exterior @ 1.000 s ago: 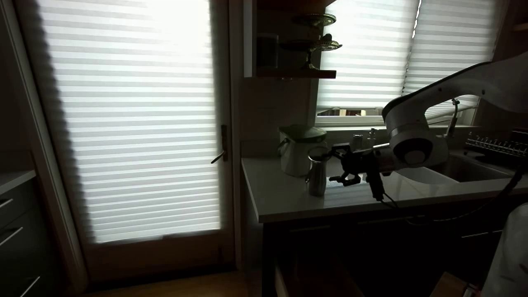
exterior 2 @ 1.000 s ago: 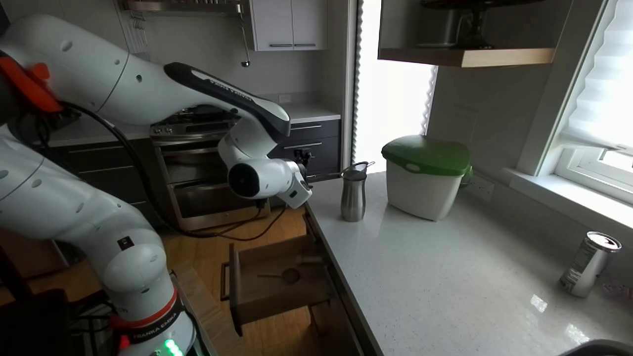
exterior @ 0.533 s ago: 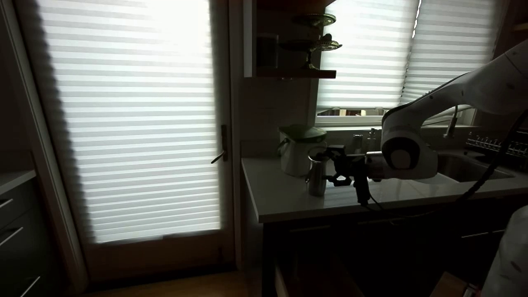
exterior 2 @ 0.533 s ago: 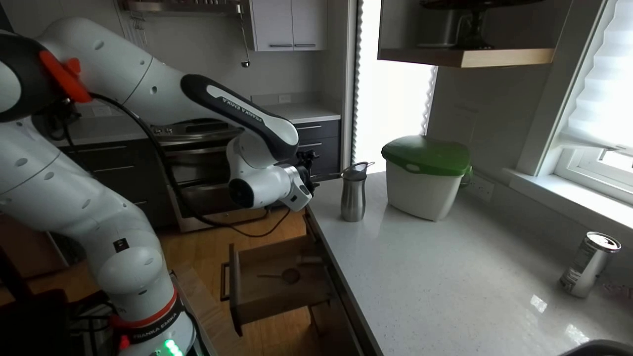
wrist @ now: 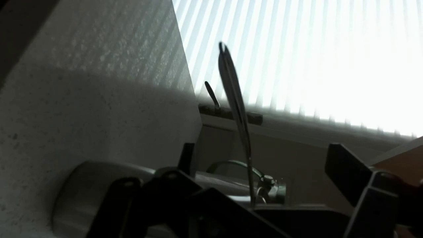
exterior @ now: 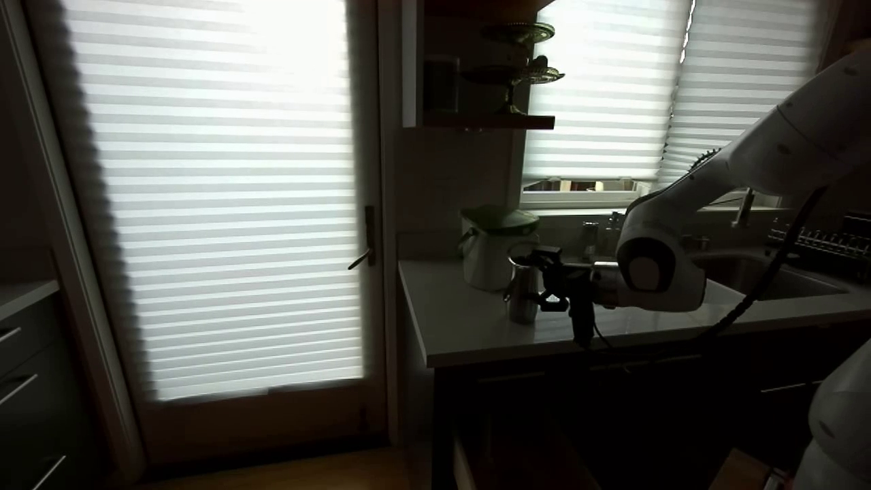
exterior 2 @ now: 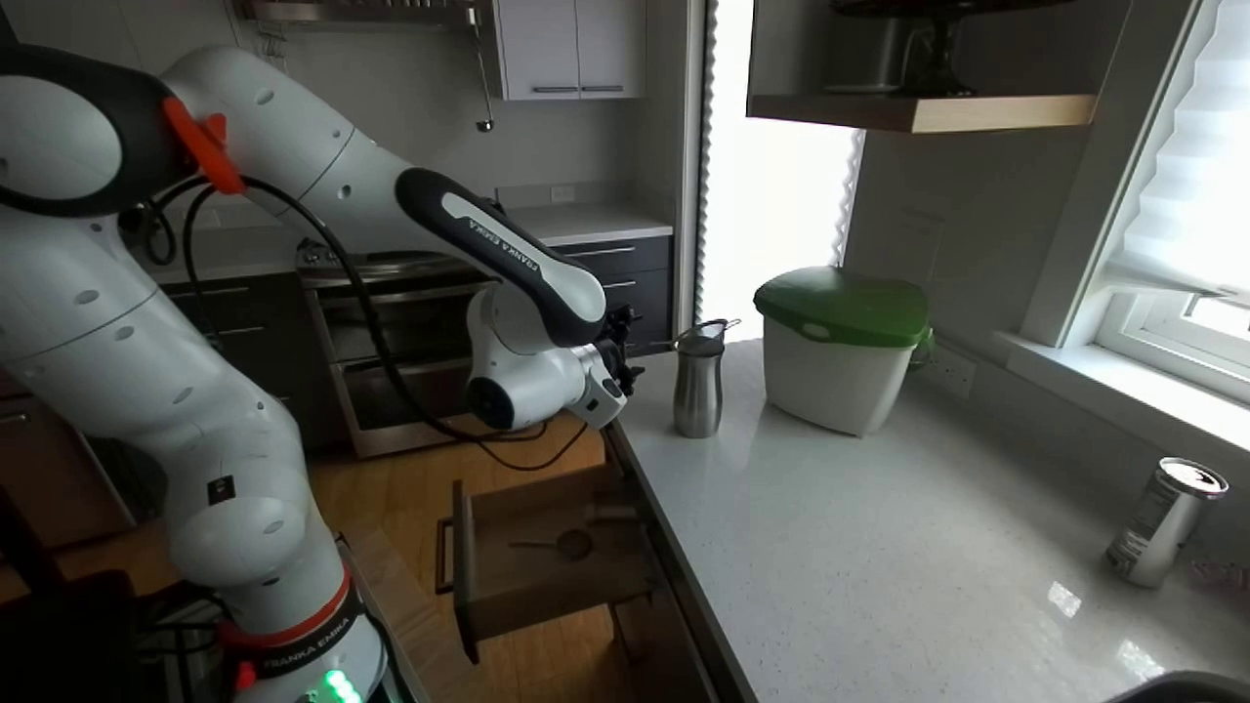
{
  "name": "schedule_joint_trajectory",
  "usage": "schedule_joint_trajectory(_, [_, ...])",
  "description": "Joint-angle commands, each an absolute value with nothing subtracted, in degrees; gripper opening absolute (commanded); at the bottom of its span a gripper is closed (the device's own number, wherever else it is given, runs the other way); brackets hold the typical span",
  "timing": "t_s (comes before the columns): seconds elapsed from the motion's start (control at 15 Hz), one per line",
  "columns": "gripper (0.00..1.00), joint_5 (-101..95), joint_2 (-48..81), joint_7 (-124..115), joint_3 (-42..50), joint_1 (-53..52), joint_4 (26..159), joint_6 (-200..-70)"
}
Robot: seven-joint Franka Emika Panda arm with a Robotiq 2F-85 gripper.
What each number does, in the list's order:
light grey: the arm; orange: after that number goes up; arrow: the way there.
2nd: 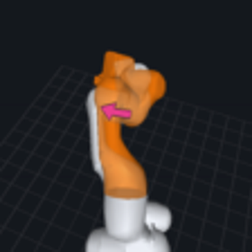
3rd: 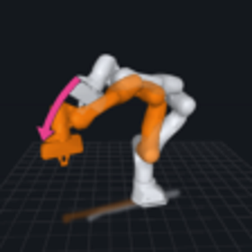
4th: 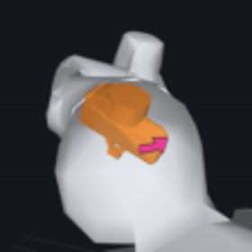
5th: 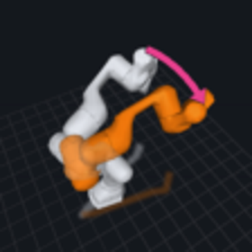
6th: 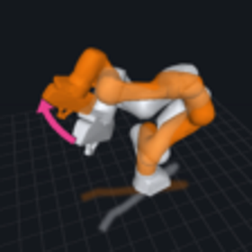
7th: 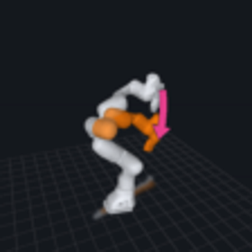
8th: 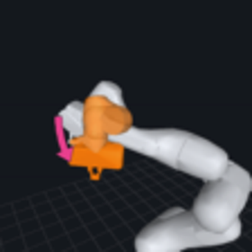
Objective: Remove the silver object from the cup
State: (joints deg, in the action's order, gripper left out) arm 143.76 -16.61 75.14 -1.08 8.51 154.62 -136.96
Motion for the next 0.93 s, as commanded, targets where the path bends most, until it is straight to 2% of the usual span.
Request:
schedule_joint_trajectory(0.0, [1.00, 143.6, -14.4, 76.1, 0.2, 10.6, 153.5, -134.1])
schedule_joint_trajectory(0.87, [1.00, 143.6, -13.0, 74.2, 1.0, 9.9, 153.2, -129.4])
